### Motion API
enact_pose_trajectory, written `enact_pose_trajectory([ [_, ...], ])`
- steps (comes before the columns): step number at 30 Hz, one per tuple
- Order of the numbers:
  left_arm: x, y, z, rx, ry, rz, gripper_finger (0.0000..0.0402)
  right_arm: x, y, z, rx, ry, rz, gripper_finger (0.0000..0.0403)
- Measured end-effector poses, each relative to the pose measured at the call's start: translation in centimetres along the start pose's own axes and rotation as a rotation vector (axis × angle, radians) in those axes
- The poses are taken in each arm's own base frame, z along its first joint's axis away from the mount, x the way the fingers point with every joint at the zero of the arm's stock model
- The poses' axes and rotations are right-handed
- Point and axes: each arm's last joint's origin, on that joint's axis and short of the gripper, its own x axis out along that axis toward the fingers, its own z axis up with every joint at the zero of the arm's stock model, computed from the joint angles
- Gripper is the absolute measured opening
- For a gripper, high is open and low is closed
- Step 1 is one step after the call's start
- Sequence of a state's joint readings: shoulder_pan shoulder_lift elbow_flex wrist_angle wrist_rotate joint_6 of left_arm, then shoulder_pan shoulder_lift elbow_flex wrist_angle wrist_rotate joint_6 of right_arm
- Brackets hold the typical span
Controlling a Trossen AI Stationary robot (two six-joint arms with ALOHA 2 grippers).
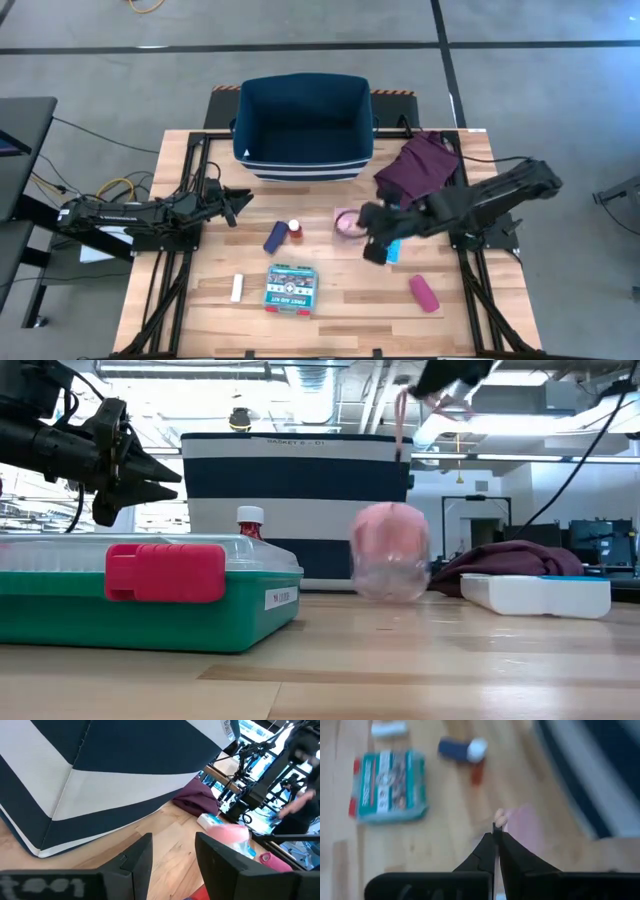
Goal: Pick & place medical supplies in basket/bin
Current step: Put the pink tumbler into the blue bin
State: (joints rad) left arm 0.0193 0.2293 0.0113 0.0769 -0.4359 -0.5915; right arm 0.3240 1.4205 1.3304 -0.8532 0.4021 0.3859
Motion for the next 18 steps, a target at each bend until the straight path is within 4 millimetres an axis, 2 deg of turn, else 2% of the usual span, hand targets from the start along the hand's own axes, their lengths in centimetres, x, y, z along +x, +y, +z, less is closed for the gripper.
enact_pose_trajectory([
  [7, 0.0, 0.1, 0.0, -0.001, -0.011, 0.017, 0.0137, -4.3, -4.5, 2.5, -0.037, -0.298, -0.047, 0.0001],
  [13, 0.0, 0.1, 0.0, -0.001, -0.012, 0.018, 0.0137, -8.5, -7.1, 5.2, -0.139, -0.687, 0.001, 0.0001],
  [18, 0.0, 0.1, 0.0, -0.001, -0.013, 0.019, 0.0137, -11.9, -9.8, 6.7, -0.199, -0.979, -0.159, 0.0001],
])
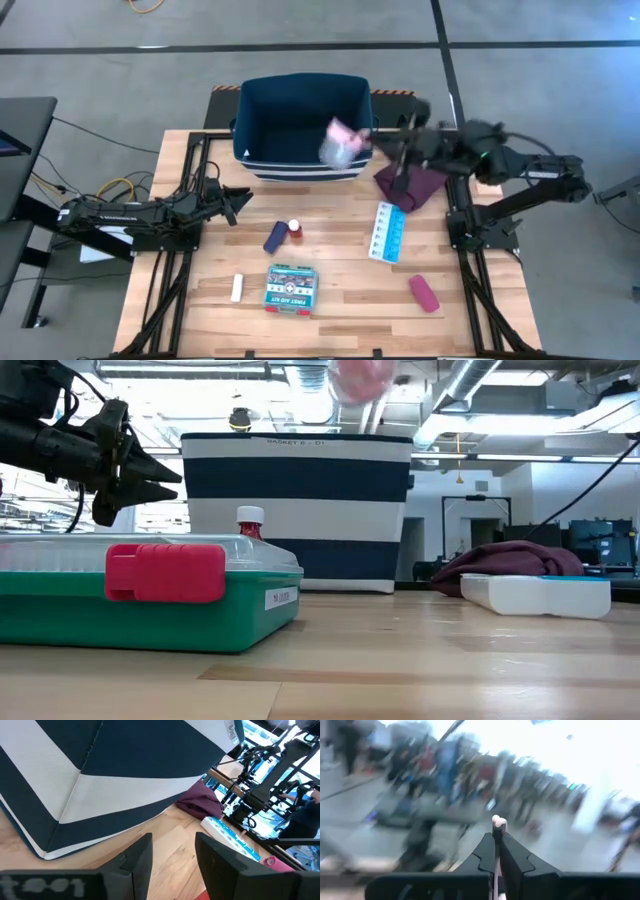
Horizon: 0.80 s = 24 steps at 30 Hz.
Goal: Pick & place medical supplies in basket/bin
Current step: Put the pink tumbler into the blue bin
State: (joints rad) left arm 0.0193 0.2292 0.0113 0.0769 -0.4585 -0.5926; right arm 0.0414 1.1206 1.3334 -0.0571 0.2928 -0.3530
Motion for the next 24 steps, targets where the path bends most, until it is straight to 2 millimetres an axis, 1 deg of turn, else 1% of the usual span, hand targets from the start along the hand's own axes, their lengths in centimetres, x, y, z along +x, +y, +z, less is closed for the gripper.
enact_pose_trajectory([
  [2, 0.0, 0.0, 0.0, 0.000, 0.000, 0.000, 0.0137, 0.1, -1.4, 0.3, -0.037, -0.044, -0.071, 0.0001],
  [5, 0.0, 0.0, 0.0, 0.000, 0.000, 0.000, 0.0137, 0.5, -3.6, -0.7, -0.054, 0.009, -0.167, 0.0001],
  [8, 0.0, 0.0, 0.0, 0.000, 0.000, 0.001, 0.0137, 2.0, -5.5, -3.9, 0.023, 0.198, -0.226, 0.0001],
  [11, 0.0, 0.0, 0.0, 0.000, -0.001, 0.001, 0.0137, 3.9, -7.2, -8.6, 0.097, 0.442, -0.219, 0.0001],
  [13, 0.0, 0.0, 0.0, 0.000, -0.001, 0.001, 0.0137, 5.6, -7.7, -11.3, 0.138, 0.528, -0.178, 0.0001],
  [15, 0.0, 0.0, 0.0, 0.000, -0.001, 0.002, 0.0137, 7.2, -7.9, -13.6, 0.161, 0.570, -0.148, 0.0001],
  [19, 0.0, 0.0, 0.0, 0.001, -0.001, 0.002, 0.0137, 10.1, -7.9, -16.4, 0.177, 0.538, -0.116, 0.0001],
  [24, 0.0, 0.0, 0.0, 0.001, -0.002, 0.002, 0.0137, 12.1, -7.2, -20.0, 0.240, 0.597, -0.023, 0.0001],
])
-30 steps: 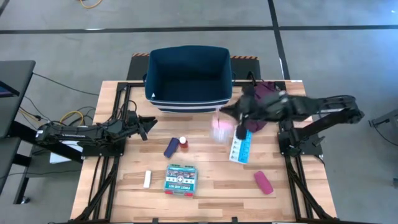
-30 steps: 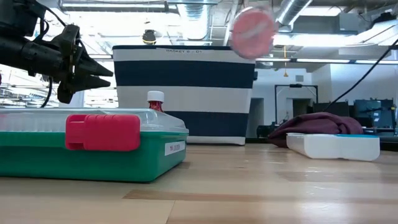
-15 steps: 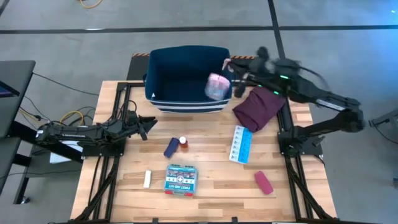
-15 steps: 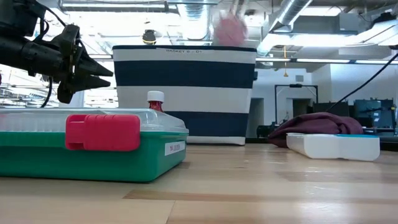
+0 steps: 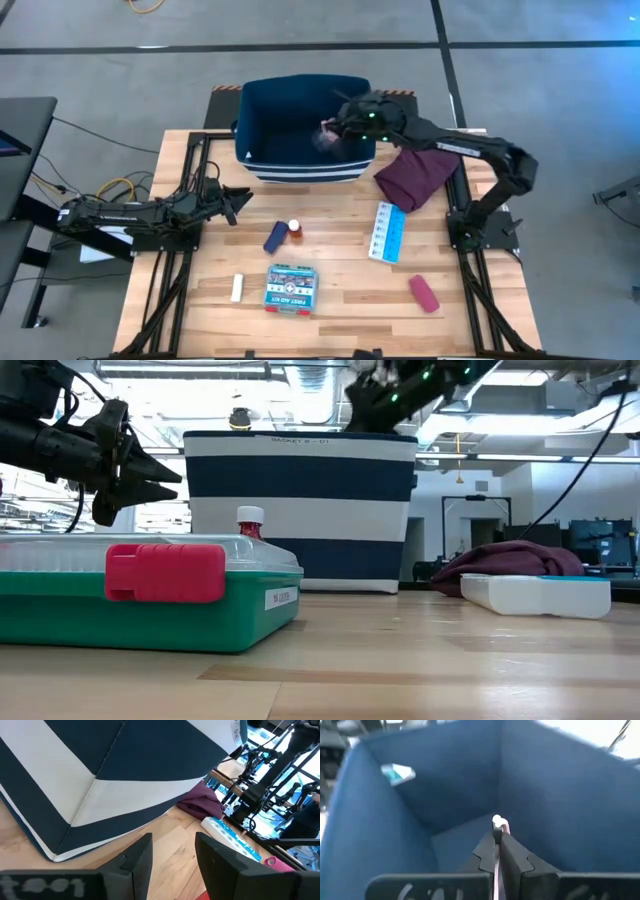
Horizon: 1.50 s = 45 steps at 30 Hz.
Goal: Pick & place medical supplies in basket/bin
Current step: Put the pink tumbler into the blue bin, then put the orange bottle into the blue bin
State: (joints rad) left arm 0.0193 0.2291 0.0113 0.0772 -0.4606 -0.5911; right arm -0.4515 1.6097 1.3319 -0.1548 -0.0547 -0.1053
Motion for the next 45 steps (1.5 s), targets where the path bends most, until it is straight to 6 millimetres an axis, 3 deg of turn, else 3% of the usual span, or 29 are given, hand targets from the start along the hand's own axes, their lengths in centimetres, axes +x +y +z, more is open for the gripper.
enact_pose_trajectory([
  [5, 0.0, 0.0, 0.0, 0.001, 0.000, 0.000, 0.0137, 2.7, 0.3, -1.7, 0.015, 0.070, 0.037, 0.0009],
  [10, 0.0, 0.0, 0.0, 0.002, 0.001, 0.000, 0.0137, 4.3, 0.9, -3.3, 0.035, 0.132, 0.217, 0.0043],
  [14, 0.0, 0.0, 0.0, 0.002, 0.000, 0.001, 0.0137, 4.4, 1.6, -2.7, 0.005, 0.149, 0.249, 0.0076],
  [21, 0.0, 0.0, 0.0, 0.002, -0.002, 0.003, 0.0137, 3.1, 1.5, 0.7, -0.042, 0.149, 0.165, 0.0119],
  [29, 0.0, 0.0, 0.0, -0.004, 0.005, -0.009, 0.0137, 0.6, 2.1, 4.6, -0.038, 0.180, 0.197, 0.0143],
  [37, -0.1, -0.5, -0.5, -0.021, 0.138, -0.179, 0.0137, -2.0, 6.7, 6.2, -0.097, 0.296, 0.306, 0.0130],
  [42, -0.1, -0.6, -0.3, -0.076, 0.133, -0.177, 0.0137, -4.4, 9.2, 8.3, -0.192, 0.278, 0.244, 0.0123],
  [45, -0.3, -1.2, 0.9, -0.087, 0.108, -0.191, 0.0137, -6.6, 10.1, 10.2, -0.240, 0.236, 0.181, 0.0123],
])
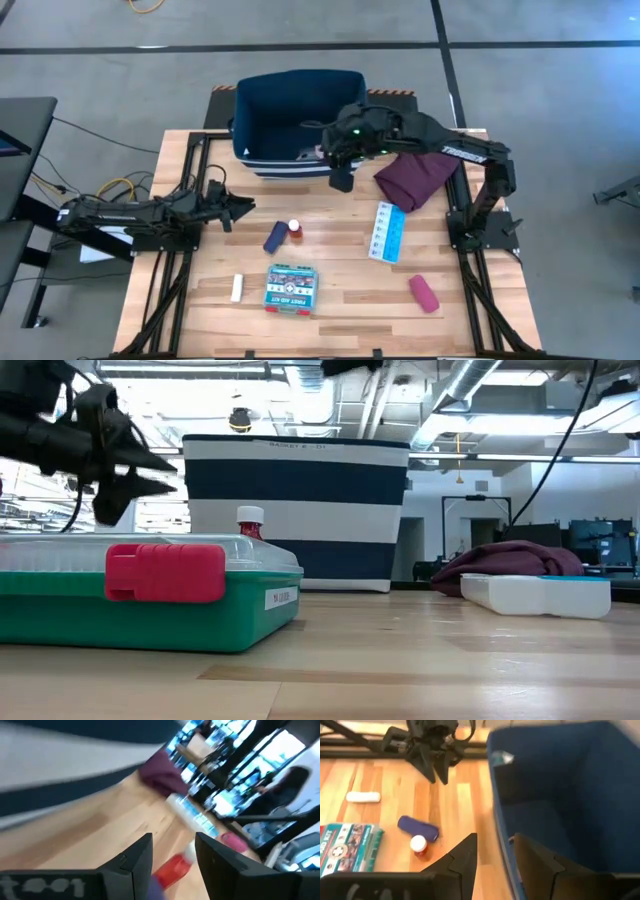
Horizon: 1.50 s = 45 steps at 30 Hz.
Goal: Pick & place medical supplies in basket/bin
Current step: Put the orange bottle into the blue bin
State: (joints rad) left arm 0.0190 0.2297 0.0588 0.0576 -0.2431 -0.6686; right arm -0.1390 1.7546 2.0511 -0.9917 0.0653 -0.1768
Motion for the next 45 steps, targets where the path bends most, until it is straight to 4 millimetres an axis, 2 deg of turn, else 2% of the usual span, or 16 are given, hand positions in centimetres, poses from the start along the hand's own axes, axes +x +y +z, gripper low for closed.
enact_pose_trajectory([
  [5, -0.9, -2.6, 3.3, 0.078, -0.066, -0.074, 0.0137, -4.8, 1.2, 1.7, -0.032, -0.037, -0.027, 0.0122],
  [9, -1.5, -4.8, 5.8, 0.149, -0.072, -0.056, 0.0137, -7.9, 2.1, 1.9, -0.031, -0.032, 0.003, 0.0122],
  [14, -0.8, -7.7, 8.1, 0.222, -0.003, 0.019, 0.0137, -9.9, 3.3, 0.2, -0.007, 0.077, 0.053, 0.0121],
  [16, 0.1, -9.2, 8.7, 0.266, 0.029, 0.032, 0.0137, -10.7, 3.6, -0.8, 0.031, 0.158, 0.063, 0.0121],
  [19, 1.7, -11.4, 9.2, 0.334, 0.069, 0.068, 0.0137, -10.9, 4.3, -1.4, 0.068, 0.222, 0.072, 0.0121],
  [24, 4.1, -14.9, 9.3, 0.444, 0.106, 0.173, 0.0137, -10.5, 6.0, -2.6, 0.059, 0.289, 0.171, 0.0120],
  [29, 5.6, -17.9, 8.4, 0.486, 0.171, 0.215, 0.0137, -11.4, 6.7, -4.5, 0.044, 0.338, 0.272, 0.0120],
  [36, 7.4, -21.2, 5.1, 0.503, 0.184, 0.253, 0.0137, -13.2, 6.4, -8.3, 0.058, 0.389, 0.267, 0.0120],
  [41, 8.4, -21.8, 2.9, 0.450, 0.090, 0.371, 0.0137, -12.5, 6.6, -11.7, 0.074, 0.364, 0.267, 0.0120],
  [45, 9.2, -21.5, 1.8, 0.456, 0.125, 0.391, 0.0137, -11.1, 7.4, -14.0, 0.122, 0.310, 0.277, 0.0120],
])
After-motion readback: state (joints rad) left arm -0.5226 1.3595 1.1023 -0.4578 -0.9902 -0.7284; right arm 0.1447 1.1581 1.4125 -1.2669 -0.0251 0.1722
